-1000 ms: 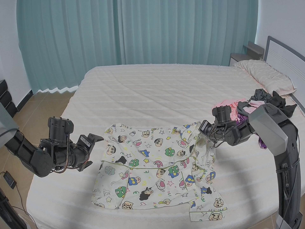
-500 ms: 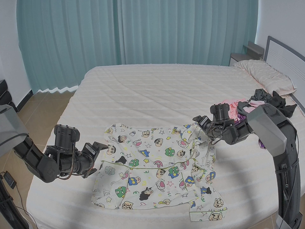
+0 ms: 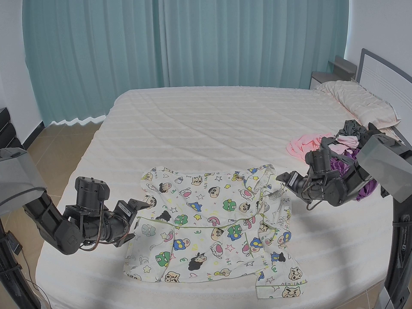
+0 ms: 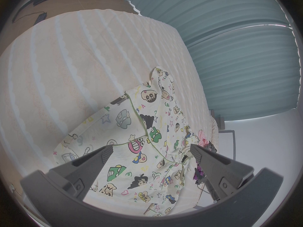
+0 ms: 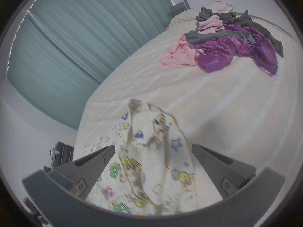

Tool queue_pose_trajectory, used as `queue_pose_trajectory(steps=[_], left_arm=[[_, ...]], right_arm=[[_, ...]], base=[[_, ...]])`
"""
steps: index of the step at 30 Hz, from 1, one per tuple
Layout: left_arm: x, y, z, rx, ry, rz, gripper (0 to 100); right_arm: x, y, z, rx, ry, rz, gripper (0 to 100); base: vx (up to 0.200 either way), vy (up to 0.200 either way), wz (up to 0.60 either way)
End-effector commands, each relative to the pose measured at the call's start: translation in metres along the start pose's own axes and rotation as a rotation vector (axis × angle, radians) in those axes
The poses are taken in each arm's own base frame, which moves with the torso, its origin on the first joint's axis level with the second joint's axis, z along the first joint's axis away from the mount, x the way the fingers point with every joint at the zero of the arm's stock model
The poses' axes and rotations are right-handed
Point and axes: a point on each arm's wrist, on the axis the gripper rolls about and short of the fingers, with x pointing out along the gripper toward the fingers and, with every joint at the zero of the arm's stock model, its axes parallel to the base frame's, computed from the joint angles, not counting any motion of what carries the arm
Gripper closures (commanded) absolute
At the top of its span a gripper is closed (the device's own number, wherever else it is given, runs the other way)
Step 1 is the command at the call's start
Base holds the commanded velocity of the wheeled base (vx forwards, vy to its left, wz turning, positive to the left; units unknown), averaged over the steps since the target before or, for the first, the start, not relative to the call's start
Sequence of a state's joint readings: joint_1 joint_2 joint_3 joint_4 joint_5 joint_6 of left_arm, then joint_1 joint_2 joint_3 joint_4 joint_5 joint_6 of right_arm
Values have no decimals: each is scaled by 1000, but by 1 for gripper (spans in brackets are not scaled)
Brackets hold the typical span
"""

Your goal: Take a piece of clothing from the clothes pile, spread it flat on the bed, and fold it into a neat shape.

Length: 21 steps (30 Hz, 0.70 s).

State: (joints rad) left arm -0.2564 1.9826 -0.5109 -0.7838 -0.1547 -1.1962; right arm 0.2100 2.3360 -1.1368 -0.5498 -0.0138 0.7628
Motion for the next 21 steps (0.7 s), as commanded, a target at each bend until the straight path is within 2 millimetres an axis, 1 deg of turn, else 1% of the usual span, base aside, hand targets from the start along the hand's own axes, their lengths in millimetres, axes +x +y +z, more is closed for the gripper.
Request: queue_pose_trajectory(steps=[1, 2, 3, 5, 6, 10, 12, 15, 17, 21], left_arm=[[6, 5, -6, -5, 25, 19, 0], [6, 5, -6, -6, 26, 19, 0], [6, 5, -7, -4, 29, 20, 0], [7, 5, -7, -6, 28, 22, 0], [7, 5, -7, -6, 29, 21, 0], [7, 5, -8, -4, 30, 23, 0], [7, 5, -8, -3, 31, 24, 0], [8, 6, -9, 0, 32, 27, 0], [9, 6, -9, 0, 31, 29, 0], [9, 6, -9, 0, 31, 29, 0]], right_arm=[[-39, -49, -17, -83, 47, -24, 0], [-40, -50, -18, -86, 49, -21, 0], [-41, -61, -28, -110, 77, -14, 0], [-39, -67, -34, -121, 85, -16, 0], [-34, -72, -41, -132, 79, -12, 0], [-28, -74, -46, -143, 71, -19, 0], [-24, -75, -53, -154, 90, -30, 0], [-18, -79, -58, -167, 99, -48, 0], [-14, -78, -62, -184, 102, -50, 0], [-6, -74, -60, -185, 83, -37, 0]], base=[[0, 0, 0], [0, 0, 0], [0, 0, 0], [0, 0, 0], [0, 0, 0], [0, 0, 0], [0, 0, 0], [0, 0, 0], [0, 0, 0], [0, 0, 0]])
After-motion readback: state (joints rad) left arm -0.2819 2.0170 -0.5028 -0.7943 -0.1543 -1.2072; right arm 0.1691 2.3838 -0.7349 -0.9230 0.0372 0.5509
